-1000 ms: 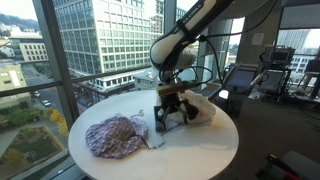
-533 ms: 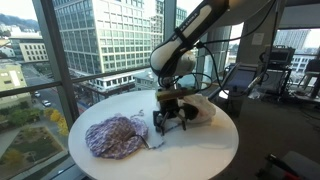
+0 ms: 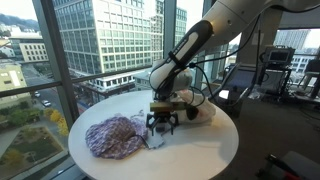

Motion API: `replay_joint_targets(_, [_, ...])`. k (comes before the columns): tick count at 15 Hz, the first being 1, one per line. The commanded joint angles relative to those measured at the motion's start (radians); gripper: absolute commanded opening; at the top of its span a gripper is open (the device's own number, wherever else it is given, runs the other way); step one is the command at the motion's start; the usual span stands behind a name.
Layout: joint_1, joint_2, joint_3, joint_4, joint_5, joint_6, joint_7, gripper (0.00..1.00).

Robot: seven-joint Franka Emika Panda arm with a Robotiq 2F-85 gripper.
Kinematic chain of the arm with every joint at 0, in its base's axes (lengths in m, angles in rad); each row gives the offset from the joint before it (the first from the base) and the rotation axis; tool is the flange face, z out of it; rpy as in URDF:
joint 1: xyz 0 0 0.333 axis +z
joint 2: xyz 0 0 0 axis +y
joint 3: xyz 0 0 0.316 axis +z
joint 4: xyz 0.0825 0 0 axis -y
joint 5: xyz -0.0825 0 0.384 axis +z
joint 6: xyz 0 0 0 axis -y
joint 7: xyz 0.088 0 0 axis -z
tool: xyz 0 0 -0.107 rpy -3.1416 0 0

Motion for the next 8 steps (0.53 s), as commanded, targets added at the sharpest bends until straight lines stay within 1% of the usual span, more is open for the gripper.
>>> replay_joint_targets(1, [0.058,0.067,-0.065,0.087,-0.052,0.105,0.093,1.00])
replay_joint_targets(4, [0.098,0.120,-0.128,0.145,-0.119,0.144,0.158,1.00])
replay_joint_targets(6, [0.129,0.157,-0.179,0.182,-0.184,0.151,0.205,1.00])
replay_joint_targets(8, [0.142,0.186,-0.210,0.209,-0.224,0.150,0.242,1.00])
